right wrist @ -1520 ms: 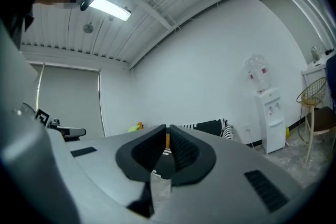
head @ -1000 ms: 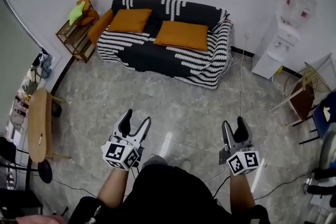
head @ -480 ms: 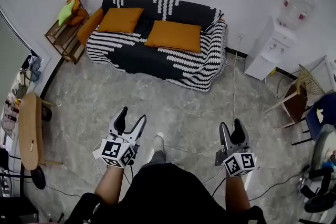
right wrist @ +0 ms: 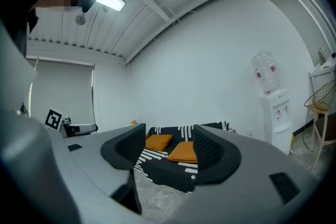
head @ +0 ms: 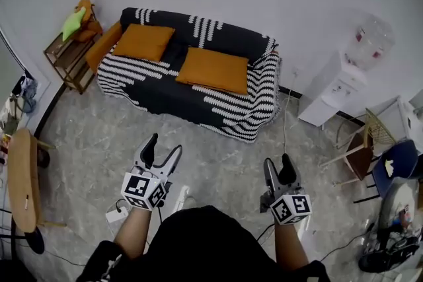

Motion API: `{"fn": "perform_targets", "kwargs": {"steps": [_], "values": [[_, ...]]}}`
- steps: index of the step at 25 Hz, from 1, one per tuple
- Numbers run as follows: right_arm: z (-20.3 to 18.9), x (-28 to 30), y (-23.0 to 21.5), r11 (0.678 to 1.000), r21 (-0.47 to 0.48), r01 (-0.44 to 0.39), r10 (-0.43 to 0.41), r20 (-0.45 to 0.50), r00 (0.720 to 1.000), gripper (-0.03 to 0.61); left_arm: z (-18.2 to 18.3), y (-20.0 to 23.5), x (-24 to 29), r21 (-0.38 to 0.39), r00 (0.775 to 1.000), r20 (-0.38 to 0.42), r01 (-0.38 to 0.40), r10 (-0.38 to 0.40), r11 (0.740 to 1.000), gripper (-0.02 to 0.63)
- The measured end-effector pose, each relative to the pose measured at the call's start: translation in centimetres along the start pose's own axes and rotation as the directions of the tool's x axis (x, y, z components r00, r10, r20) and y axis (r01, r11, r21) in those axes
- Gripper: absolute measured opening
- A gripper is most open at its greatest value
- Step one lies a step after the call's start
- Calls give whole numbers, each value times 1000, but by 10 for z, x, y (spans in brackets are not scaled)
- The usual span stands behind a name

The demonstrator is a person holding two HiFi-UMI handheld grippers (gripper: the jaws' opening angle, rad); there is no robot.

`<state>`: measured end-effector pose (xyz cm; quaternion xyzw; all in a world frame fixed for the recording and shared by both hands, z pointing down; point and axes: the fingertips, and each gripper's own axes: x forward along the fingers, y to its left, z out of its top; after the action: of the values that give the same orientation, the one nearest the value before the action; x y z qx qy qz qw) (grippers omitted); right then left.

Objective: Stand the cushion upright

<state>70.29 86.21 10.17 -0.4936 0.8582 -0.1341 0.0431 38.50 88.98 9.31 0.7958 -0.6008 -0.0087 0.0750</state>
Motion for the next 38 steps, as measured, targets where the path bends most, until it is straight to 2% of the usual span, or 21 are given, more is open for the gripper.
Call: {"fn": "perform_targets", "kwargs": {"steps": [3,8,11,15,18,21,26,29,31,34,38], "values": [[-2,37,3,999,-32,21,-22,-29,999,273,2,36,11,-12,1000,-13,-15,15,1000,331],[-3,89,22,1000,-4,31,-31,-32,999,273,8,85,23,-12,1000,-13,-28,27,1000,333],[-9,109,29,1000,22,16,-15,-51,999,273,0,101,27,-19,999,-42,-31,30,999,333],[-17,129,20,999,28,18,-16,-83,996,273,-18,118,35,-41,994,-100,-47,42,998,337],[-22,150,4,998,34,56,-53,-88,995,267,-25,131,45,-58,991,-116,-67,60,996,337],[-30,189,-9,994,84,74,-66,-93,993,267,-27,143,60,-55,989,-121,-95,88,994,341],[-24,275,-12,993,118,-8,20,-95,995,273,-11,171,103,-30,983,-107,-150,146,988,342],[-7,320,-18,993,100,-59,67,-82,994,272,5,186,138,-24,982,-88,-173,170,985,344],[1,349,-28,994,76,-84,91,-92,992,268,18,192,161,-25,981,-44,-192,191,981,344],[7,385,-49,993,52,-106,112,-118,987,267,35,199,194,-37,974,31,-222,223,974,344],[7,422,-77,993,55,-103,111,-165,980,267,36,208,234,-53,968,24,-247,249,968,344]]}}
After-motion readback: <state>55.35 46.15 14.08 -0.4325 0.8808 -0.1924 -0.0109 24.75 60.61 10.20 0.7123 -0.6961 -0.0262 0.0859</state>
